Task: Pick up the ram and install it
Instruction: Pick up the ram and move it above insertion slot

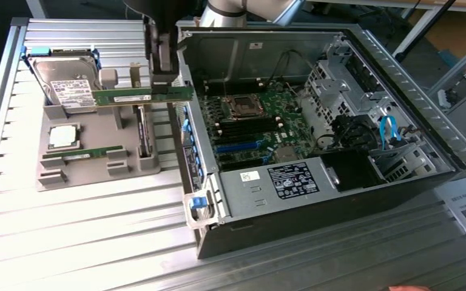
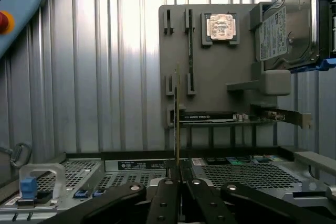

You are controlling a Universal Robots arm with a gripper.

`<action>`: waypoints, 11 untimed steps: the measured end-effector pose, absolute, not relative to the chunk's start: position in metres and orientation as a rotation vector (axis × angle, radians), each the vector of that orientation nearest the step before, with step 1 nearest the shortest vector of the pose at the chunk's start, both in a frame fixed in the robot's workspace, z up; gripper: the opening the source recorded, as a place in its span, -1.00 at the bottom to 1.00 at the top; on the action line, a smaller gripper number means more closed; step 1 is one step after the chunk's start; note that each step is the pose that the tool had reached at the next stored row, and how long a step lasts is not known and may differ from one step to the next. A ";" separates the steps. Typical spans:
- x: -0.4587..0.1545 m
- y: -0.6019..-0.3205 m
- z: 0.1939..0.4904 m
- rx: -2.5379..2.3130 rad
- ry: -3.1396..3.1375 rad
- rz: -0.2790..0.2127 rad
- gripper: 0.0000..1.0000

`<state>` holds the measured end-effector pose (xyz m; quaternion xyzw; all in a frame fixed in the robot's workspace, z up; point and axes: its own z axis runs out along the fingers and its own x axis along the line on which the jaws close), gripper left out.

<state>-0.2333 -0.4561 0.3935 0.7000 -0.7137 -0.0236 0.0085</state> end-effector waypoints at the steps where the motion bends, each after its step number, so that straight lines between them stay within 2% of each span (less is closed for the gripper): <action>1: -0.228 -0.456 0.393 2.188 -2.230 -0.074 -0.76; 11: -0.170 -0.456 0.393 2.188 -2.229 -0.074 -0.76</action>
